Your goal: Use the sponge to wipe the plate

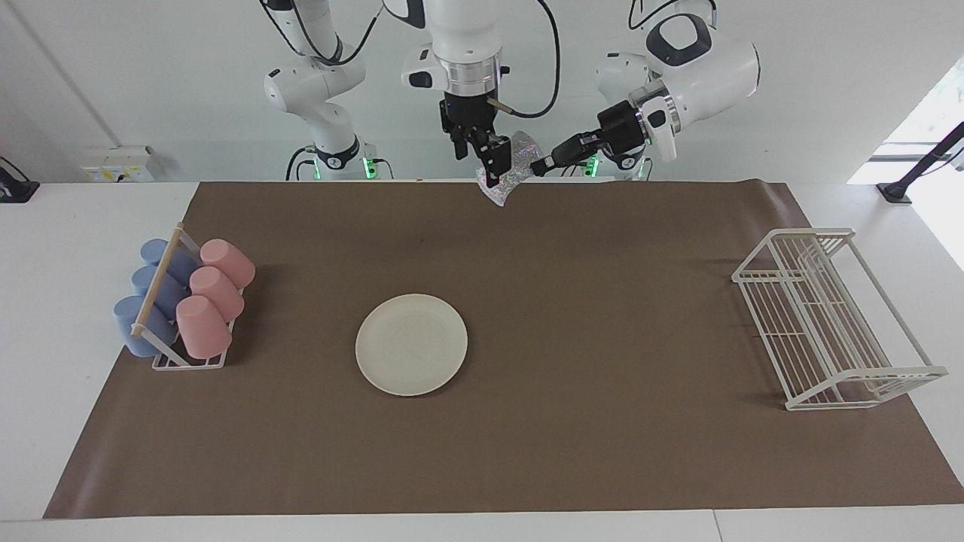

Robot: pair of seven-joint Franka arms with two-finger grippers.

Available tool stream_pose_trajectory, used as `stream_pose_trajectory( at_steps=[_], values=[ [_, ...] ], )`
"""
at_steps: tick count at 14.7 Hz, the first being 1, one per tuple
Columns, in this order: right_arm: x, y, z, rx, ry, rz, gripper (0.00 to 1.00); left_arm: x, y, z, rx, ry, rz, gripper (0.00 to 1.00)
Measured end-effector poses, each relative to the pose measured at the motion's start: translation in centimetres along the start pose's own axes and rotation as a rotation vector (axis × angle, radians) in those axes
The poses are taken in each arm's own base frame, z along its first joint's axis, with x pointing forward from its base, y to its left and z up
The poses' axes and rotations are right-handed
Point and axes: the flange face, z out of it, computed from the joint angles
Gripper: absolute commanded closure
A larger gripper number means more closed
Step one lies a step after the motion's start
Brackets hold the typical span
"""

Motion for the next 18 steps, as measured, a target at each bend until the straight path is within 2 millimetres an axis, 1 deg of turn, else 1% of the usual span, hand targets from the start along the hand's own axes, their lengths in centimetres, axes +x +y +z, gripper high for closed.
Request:
stream_pose_trajectory(
  at_steps=[2, 4, 6, 8, 11, 12, 13, 14, 15, 18],
  values=[
    [3.9, 1.7, -0.8, -0.01, -0.002, -0.092, 0.0, 0.8, -0.1, -0.9, -0.006, 0.022, -0.007, 1.0],
    [7.3, 3.3, -1.5, -0.01, -0.003, -0.176, 0.0, 1.9, -0.4, -2.0, 0.02, 0.066, -0.001, 1.0],
    [10.5, 4.8, -2.0, -0.014, -0.005, -0.265, 0.0, 2.8, -0.8, -2.9, 0.069, 0.114, 0.011, 1.0],
    [14.3, 6.6, -2.4, -0.022, -0.012, -0.371, 0.0, 3.6, -1.4, -3.7, 0.138, 0.154, 0.029, 1.0],
    [21.4, 10.8, -2.8, -0.036, -0.035, -0.562, 0.0, 4.9, -2.8, -5.1, 0.301, 0.191, 0.07, 1.0],
    [23.3, 12.2, -3.0, -0.042, -0.048, -0.615, 0.0, 5.2, -3.0, -5.4, 0.363, 0.198, 0.086, 1.0],
    [24.7, 13.6, -3.1, -0.046, -0.061, -0.659, 0.0, 5.6, -3.1, -5.6, 0.433, 0.205, 0.105, 1.0],
    [25.4, 14.4, -3.3, -0.049, -0.07, -0.692, 0.0, 6.0, -3.2, -5.9, 0.502, 0.218, 0.12, 1.0],
    [25.5, 14.8, -3.5, -0.051, -0.077, -0.72, 0.0, 6.3, -3.2, -6.2, 0.57, 0.229, 0.135, 1.0],
    [24.9, 15.2, -4.1, -0.048, -0.08, -0.797, 0.0, 7.3, -2.7, -7.3, 0.786, 0.263, 0.171, 1.0]
  ],
)
